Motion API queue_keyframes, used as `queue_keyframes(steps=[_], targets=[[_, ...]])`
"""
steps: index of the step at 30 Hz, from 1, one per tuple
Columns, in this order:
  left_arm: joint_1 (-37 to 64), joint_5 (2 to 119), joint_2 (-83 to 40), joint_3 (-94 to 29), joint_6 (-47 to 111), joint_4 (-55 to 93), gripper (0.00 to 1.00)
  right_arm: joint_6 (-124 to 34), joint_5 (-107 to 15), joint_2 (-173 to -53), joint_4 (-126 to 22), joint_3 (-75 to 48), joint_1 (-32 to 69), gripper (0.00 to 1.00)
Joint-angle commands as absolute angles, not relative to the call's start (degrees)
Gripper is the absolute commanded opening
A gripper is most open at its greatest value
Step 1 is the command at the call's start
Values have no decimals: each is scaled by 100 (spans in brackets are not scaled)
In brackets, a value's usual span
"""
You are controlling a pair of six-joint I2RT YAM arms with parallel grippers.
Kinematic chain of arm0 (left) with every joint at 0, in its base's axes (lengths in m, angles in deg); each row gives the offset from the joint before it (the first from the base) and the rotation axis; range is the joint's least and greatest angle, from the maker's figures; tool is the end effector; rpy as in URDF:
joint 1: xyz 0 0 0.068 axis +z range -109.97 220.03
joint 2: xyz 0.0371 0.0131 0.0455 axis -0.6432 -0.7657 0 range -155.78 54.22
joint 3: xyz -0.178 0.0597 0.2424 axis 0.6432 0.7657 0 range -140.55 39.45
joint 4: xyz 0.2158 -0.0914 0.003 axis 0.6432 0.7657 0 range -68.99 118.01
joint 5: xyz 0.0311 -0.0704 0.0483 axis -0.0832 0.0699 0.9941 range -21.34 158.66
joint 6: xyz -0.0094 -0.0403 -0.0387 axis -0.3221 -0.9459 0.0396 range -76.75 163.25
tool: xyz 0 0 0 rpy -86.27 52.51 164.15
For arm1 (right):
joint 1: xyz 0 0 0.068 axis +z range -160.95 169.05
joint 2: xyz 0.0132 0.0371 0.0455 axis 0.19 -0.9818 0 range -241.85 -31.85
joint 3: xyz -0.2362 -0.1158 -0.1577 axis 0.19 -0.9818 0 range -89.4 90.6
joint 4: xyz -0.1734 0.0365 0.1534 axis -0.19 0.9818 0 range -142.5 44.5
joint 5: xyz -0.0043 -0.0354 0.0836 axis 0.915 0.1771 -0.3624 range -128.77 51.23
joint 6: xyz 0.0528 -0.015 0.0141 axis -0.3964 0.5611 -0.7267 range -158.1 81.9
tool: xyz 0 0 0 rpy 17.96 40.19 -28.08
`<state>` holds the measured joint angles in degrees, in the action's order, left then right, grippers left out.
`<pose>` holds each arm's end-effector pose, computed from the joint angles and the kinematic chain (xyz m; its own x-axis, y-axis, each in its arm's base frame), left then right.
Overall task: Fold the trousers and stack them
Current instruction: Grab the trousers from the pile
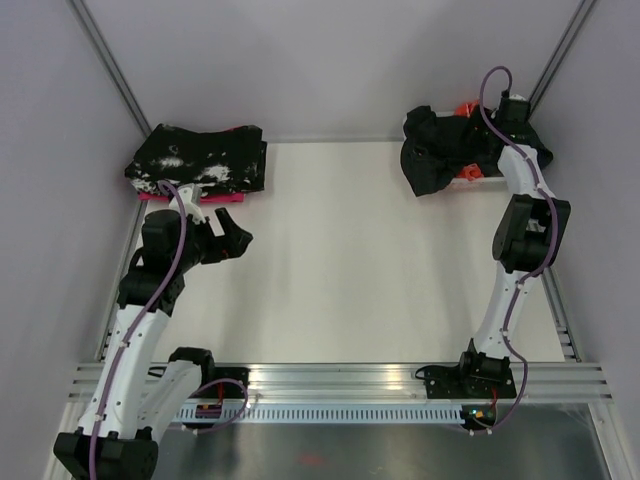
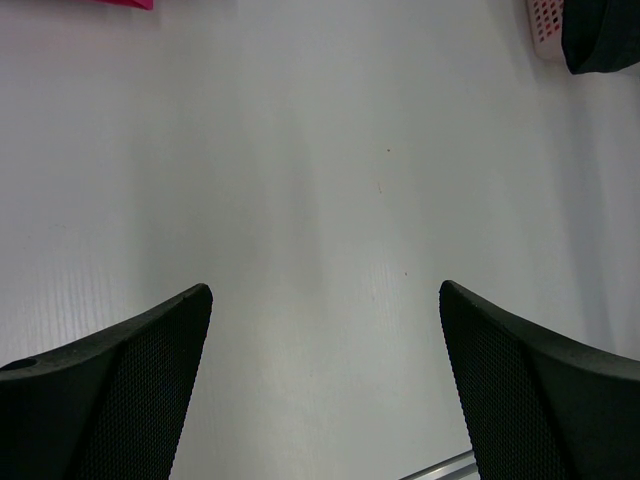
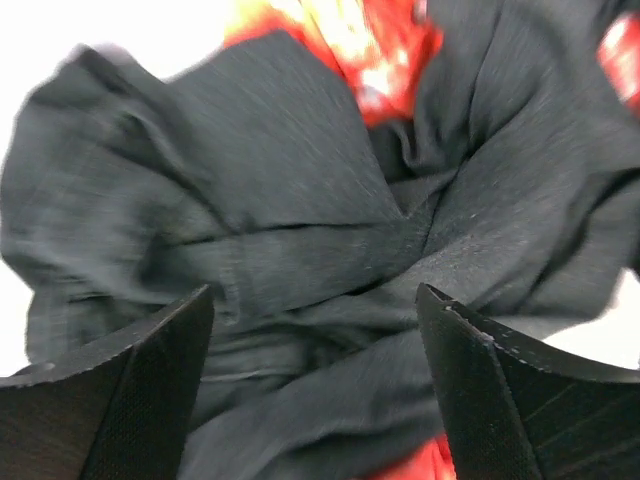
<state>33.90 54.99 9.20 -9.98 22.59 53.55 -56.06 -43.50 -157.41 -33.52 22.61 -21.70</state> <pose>0.1169 -0.0219 0.3483 -0.5484 -0.2858 -0.7859 0.1257 0.9009 -0.4154 0.5050 -0.0925 0.3034 -0.4663 0.4013 -0.7884 0.2746 0.9128 0.3022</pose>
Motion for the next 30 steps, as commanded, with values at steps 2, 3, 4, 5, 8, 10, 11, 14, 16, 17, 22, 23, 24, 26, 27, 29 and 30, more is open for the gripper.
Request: queue_keyframes(steps=[2, 3, 4, 5, 8, 10, 11, 14, 16, 17, 22, 23, 24, 26, 27, 29, 30], targets=[[3379, 5504, 790, -986, 2339, 5055, 100, -5331, -4203, -16228, -3386, 2609, -2018, 85], [3379, 5504, 755, -995, 2348, 5046, 100, -5270, -4115, -16263, -3413, 2626, -1983, 85], [3379, 5504, 737, -995, 2365, 5037, 100, -5217, -4036, -16333, -3387, 2661, -1940, 85], [3379, 5521, 729, -995, 2391, 5002, 100, -5129, -3922, -16368, -3378, 2740, -1922, 83], [3379, 5574, 676, -1004, 2436, 4984, 100, -5093, -3912, -16413, -3421, 2785, -1913, 59], [3379, 5574, 632, -995, 2506, 4949, 100, -5111, -3947, -16413, -3561, 2794, -1904, 26], [3379, 5583, 614, -986, 2515, 4949, 100, -5137, -3973, -16413, -3606, 2837, -1904, 13], [3379, 5635, 562, -977, 2515, 4984, 100, -5269, -4175, -16439, -3457, 3205, -1904, 0], [3379, 5644, 570, -977, 2523, 5011, 100, -5331, -4272, -16273, -3395, 3321, -1886, 0], [3379, 5644, 596, -969, 2515, 5002, 100, -5348, -4290, -16168, -3430, 3304, -1886, 0], [3388, 5627, 684, -951, 2594, 5019, 100, -5480, -4316, -15183, -3755, 3180, -1834, 0], [3379, 5627, 693, -942, 2620, 5019, 100, -5480, -4395, -15069, -3782, 3163, -1834, 0], [3379, 5618, 719, -934, 2620, 5019, 100, -5480, -4456, -14972, -3791, 3163, -1816, 0], [3379, 5583, 746, -890, 2629, 5028, 100, -5419, -4858, -14866, -3581, 3294, -1816, 2], [3379, 5565, 790, -872, 2629, 5028, 100, -5384, -4974, -14874, -3432, 3338, -1816, 28], [3379, 5478, 816, -828, 2638, 5080, 100, -5165, -5421, -14910, -2993, 3243, -1807, 59], [3379, 5460, 842, -828, 2646, 5098, 100, -5077, -5511, -14884, -2704, 3146, -1790, 68]])
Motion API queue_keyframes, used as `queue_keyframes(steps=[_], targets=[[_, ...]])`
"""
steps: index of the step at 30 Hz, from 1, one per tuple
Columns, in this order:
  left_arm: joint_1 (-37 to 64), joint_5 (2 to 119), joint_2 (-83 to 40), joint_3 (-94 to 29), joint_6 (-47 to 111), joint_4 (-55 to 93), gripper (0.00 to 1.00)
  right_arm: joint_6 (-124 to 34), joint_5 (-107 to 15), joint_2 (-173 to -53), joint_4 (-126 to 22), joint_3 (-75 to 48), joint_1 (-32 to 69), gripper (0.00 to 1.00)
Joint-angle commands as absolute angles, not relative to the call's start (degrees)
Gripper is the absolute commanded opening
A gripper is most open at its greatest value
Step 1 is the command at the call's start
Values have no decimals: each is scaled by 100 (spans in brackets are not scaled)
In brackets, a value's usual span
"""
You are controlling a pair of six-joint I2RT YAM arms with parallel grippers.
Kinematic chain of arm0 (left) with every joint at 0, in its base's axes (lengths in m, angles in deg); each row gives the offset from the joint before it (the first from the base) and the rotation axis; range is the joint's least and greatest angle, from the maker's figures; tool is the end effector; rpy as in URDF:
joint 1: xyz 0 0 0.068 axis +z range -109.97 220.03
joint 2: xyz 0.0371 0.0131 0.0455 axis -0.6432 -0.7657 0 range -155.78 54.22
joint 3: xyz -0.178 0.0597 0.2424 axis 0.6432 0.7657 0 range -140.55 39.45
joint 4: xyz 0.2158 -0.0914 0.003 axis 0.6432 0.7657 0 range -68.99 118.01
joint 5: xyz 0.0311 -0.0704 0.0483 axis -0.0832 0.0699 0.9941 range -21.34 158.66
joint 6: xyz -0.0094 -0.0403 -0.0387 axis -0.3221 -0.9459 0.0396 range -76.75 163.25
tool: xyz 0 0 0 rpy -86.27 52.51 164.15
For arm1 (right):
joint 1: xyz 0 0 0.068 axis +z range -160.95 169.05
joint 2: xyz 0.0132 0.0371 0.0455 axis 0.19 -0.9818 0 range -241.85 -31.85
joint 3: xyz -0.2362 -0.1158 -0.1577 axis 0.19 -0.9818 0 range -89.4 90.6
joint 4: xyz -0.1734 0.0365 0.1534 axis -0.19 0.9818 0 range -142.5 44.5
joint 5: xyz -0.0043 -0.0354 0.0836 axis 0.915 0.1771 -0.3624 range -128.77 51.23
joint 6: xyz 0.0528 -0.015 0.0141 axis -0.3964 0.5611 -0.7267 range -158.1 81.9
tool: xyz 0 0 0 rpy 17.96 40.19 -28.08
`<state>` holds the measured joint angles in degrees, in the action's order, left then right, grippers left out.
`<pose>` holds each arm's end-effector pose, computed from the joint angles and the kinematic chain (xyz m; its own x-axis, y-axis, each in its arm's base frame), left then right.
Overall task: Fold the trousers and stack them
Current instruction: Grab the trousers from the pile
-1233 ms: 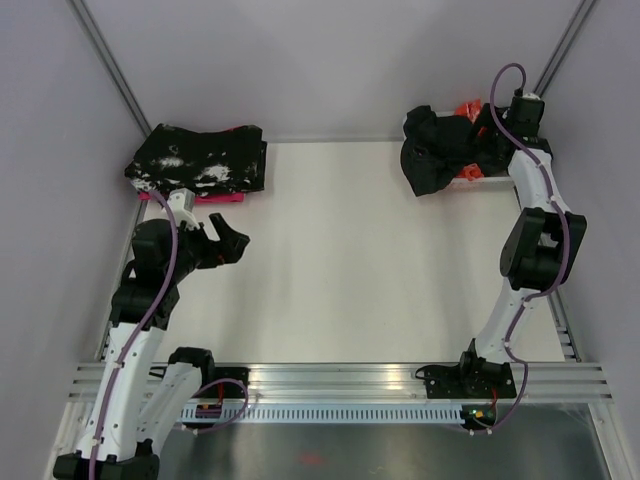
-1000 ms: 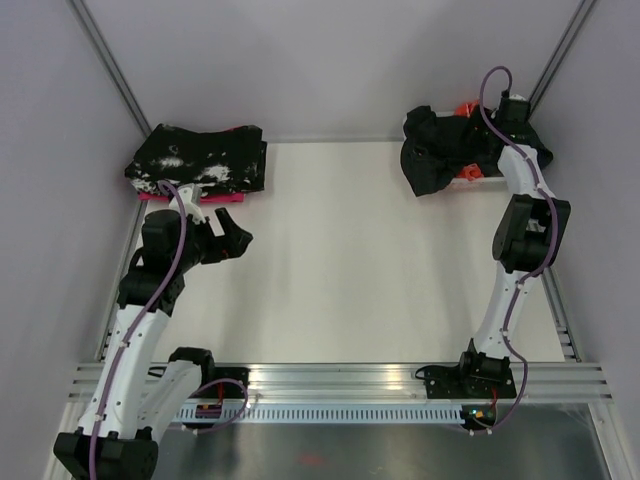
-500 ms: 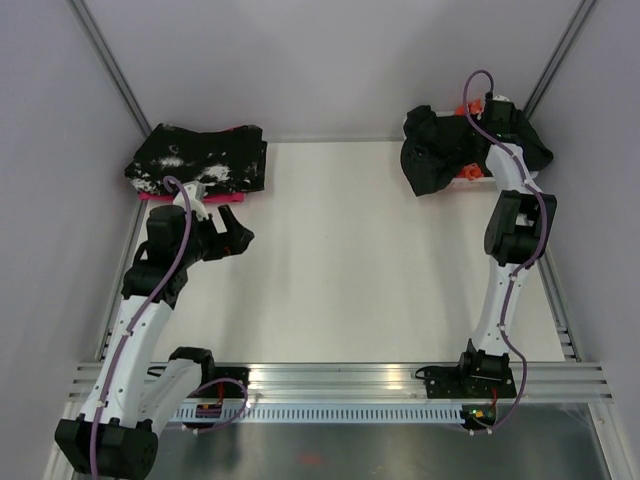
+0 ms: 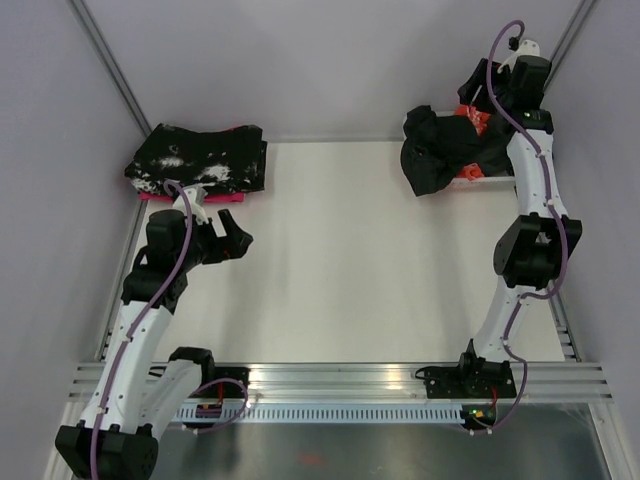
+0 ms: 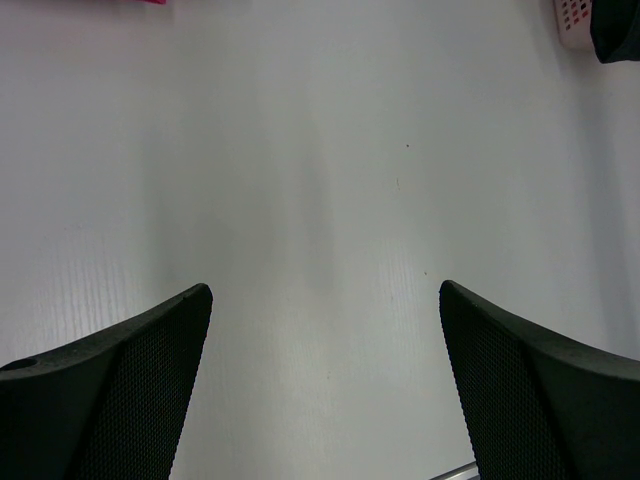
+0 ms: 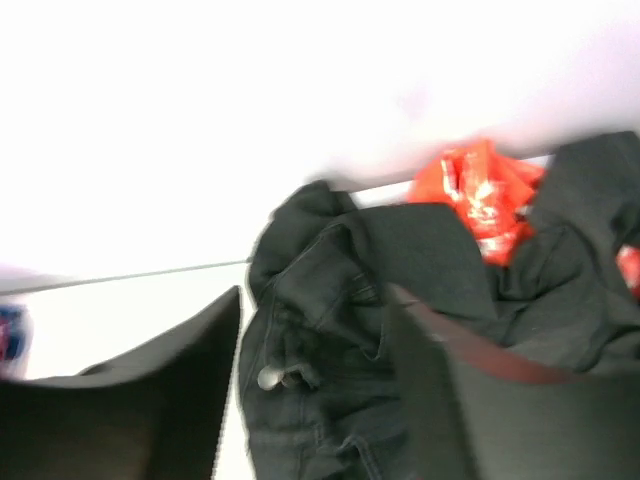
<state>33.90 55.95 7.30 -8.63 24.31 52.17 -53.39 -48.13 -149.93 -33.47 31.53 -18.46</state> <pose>0.1263 -0.0223 0.3398 -0.5656 -0.2576 -0.7834 0.1165 0.9155 -0.3851 0.4786 -0.0566 0.4164 -0.2733 0.2985 -0.9145 0.0477 0.9537 0.2970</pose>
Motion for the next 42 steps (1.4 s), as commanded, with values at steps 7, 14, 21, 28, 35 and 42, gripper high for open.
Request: queue_keyframes(steps=[7, 14, 21, 28, 35, 42], targets=[[3379, 5407, 1097, -784, 2875, 5309, 100, -4110, -4839, -14155, -2701, 1074, -1456, 87], [3379, 5205, 1124, -705, 2787, 5195, 100, -3863, -4414, -14285, -2631, 807, -1333, 84], [3379, 5249, 1142, -643, 2787, 5186, 100, -3722, -4054, -14681, -2578, 1044, -1315, 74], [3379, 5240, 1036, -643, 2805, 5099, 100, -3678, -3912, -14883, -2674, 1203, -1271, 56], [3379, 5152, 852, -556, 2787, 4897, 100, -3977, -3851, -15024, -2526, 1686, -1166, 0], [3379, 4889, 535, -836, 2752, 4870, 100, -4538, -4360, -14277, -3131, 1747, -1122, 0]])
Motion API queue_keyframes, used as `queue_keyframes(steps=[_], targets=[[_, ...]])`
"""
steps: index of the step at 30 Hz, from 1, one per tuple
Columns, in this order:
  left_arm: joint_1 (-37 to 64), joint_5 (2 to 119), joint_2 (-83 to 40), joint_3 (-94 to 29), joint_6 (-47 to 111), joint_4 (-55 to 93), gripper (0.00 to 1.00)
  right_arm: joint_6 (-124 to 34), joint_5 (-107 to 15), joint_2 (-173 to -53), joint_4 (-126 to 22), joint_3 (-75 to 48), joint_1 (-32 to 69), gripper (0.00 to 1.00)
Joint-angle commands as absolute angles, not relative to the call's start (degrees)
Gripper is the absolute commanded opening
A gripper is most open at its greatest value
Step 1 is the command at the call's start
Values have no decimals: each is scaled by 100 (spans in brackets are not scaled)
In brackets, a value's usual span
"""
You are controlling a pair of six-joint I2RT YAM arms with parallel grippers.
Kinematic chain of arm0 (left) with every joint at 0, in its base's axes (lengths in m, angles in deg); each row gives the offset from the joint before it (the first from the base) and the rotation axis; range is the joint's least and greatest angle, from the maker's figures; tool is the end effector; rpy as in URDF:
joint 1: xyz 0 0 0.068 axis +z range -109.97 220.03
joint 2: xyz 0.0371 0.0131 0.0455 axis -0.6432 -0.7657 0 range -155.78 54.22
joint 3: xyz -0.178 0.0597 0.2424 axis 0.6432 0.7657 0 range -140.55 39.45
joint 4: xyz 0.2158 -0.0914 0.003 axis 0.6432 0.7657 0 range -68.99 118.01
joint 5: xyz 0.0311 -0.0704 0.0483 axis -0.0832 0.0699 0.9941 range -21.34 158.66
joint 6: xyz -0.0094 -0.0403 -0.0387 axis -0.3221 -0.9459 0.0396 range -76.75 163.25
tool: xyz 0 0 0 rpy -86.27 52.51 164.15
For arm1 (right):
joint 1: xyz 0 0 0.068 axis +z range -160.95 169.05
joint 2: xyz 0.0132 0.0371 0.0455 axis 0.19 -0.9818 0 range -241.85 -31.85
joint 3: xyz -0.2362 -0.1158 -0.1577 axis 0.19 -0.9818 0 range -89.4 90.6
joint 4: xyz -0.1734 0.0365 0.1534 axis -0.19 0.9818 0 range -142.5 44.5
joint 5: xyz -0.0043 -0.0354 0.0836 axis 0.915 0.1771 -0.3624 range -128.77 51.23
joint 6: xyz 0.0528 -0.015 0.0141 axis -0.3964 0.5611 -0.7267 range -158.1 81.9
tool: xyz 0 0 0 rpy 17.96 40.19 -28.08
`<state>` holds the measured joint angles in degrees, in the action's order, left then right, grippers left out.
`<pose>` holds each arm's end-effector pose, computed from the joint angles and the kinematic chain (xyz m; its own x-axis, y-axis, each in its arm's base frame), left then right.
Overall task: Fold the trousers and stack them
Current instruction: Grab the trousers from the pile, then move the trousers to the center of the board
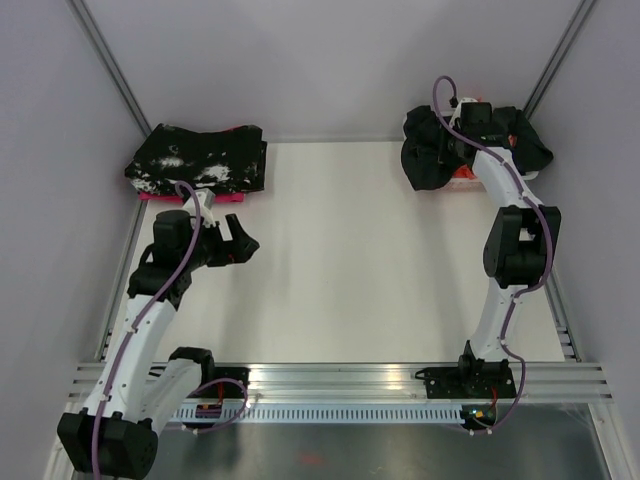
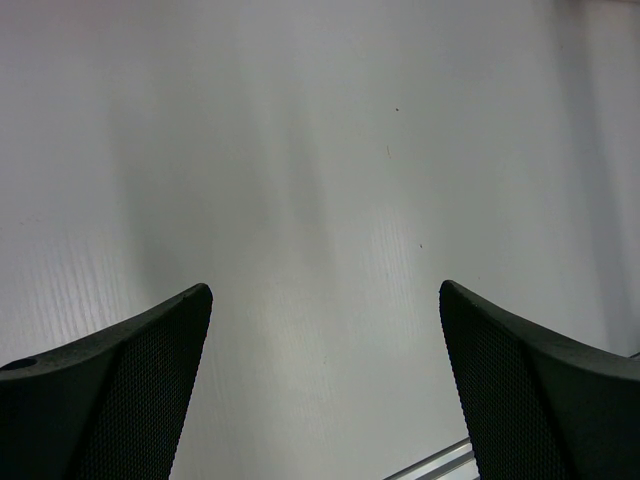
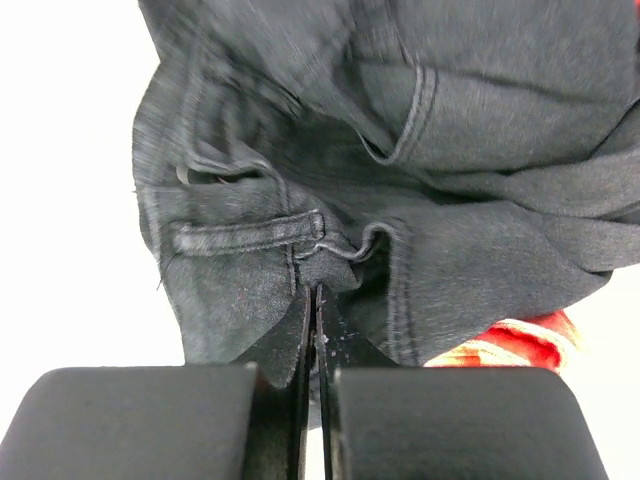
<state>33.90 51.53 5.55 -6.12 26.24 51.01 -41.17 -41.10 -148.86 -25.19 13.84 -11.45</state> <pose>0.1331 -0.0260 0.3251 -0.6209 -0.2144 -0.7540 0.1734 0.9005 -0.3989 0.4652 -0.0024 0.3121 -0.6573 0.0592 -0.7513 0.0131 0.9977 0.0671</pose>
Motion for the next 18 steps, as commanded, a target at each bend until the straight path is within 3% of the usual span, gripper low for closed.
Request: queue_keyframes(steps=[1, 9, 18], targets=[[3379, 4871, 535, -854, 2761, 4870, 100, -4609, -4491, -14164, -3166, 1817, -1122, 0], [3379, 4704, 474, -846, 2647, 4782, 100, -5154, -4747, -13224, -3465, 2135, -578, 0], [3370, 4318, 368, -1012, 2357, 4483, 100, -5225, -4571, -12274, -3597, 2047, 933, 0]])
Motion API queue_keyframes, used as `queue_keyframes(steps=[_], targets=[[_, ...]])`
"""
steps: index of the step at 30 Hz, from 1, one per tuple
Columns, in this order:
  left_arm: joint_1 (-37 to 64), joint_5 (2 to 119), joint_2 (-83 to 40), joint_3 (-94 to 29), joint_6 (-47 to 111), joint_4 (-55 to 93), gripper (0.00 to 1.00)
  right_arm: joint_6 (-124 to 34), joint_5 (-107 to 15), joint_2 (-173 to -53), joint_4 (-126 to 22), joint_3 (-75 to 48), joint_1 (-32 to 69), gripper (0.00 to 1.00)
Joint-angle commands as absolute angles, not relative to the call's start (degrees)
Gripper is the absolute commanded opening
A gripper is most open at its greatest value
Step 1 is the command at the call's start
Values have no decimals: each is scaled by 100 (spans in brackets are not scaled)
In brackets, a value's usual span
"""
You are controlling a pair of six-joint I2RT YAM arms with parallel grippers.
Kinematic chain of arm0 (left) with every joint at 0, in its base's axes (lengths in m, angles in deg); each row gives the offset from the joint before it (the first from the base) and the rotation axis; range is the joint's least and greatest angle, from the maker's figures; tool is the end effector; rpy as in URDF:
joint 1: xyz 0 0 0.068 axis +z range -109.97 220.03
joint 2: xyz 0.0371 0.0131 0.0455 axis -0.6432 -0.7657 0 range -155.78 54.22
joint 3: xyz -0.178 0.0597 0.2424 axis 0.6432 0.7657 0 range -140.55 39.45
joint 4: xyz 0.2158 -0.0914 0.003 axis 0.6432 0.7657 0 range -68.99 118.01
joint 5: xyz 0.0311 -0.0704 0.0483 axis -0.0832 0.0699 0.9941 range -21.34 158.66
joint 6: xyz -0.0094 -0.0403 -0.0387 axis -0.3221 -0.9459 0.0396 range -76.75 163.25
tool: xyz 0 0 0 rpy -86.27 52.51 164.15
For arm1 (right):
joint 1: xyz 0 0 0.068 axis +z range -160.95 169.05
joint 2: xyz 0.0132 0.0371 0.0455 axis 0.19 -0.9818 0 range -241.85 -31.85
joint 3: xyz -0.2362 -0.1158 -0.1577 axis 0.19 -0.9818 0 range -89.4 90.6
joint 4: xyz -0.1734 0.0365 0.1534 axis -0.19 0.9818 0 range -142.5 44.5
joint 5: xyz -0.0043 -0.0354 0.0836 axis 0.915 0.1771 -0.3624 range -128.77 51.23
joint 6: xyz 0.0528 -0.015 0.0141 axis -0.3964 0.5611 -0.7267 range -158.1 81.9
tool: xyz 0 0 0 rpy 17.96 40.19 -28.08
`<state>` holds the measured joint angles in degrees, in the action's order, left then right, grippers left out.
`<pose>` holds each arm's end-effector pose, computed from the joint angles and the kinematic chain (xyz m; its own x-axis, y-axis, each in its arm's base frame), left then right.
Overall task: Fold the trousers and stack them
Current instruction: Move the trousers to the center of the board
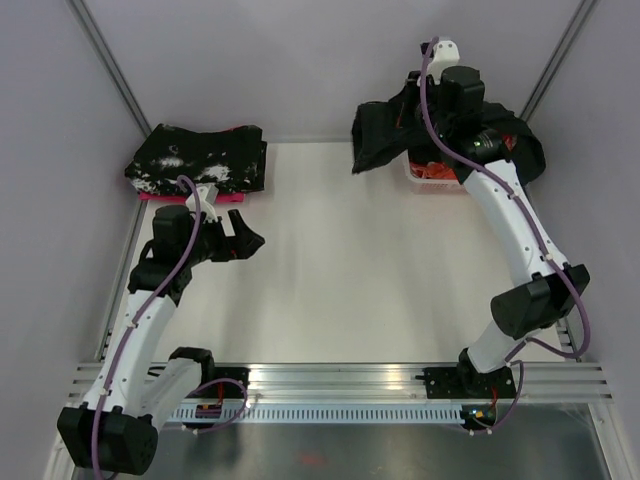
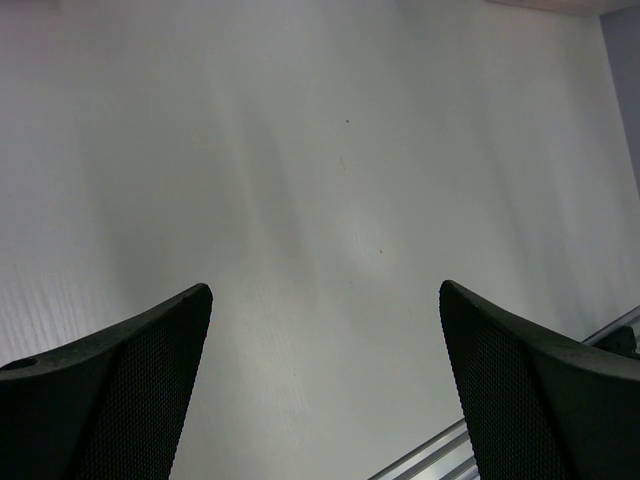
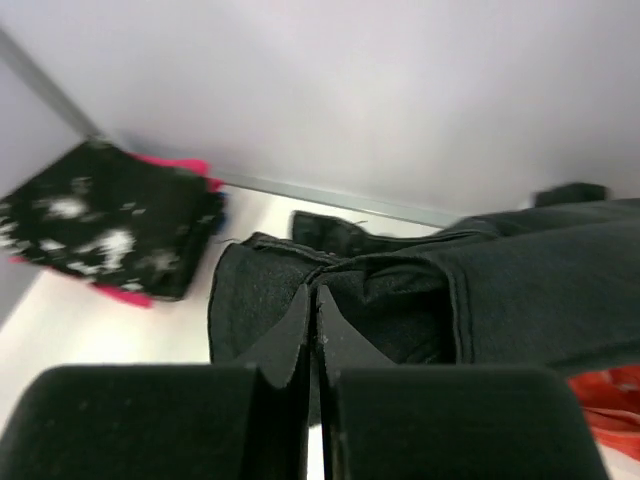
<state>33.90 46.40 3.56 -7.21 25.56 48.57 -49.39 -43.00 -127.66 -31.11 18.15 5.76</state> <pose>0.1419 -0.0303 0.3315 -0.6234 -0.2158 -0.7516 0.2419 0.8608 -0.4478 0.3451 0.1067 0.4945 -0.2272 0.1356 -0.9644 -0.3182 0.9255 0.2051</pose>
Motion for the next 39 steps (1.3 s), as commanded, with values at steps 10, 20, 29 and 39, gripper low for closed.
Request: queue_keyframes(steps=[10, 20, 29, 39], targets=[[3370, 3869, 526, -1048, 2040, 4387, 100, -5419, -4545, -12194, -3325, 2301, 2919, 0], [3370, 3956, 904, -1092, 2031, 4685, 100, -5576, -4325, -12168, -3667, 1310, 4441, 0], [3370, 3799, 1027, -732, 2365, 4563, 99, -6147, -3535, -11449, -3974, -536, 4477, 0], [3353, 2973, 360, -64, 2453, 3746, 93, -6192, -2366, -10305, -3950, -1433, 4468, 0]])
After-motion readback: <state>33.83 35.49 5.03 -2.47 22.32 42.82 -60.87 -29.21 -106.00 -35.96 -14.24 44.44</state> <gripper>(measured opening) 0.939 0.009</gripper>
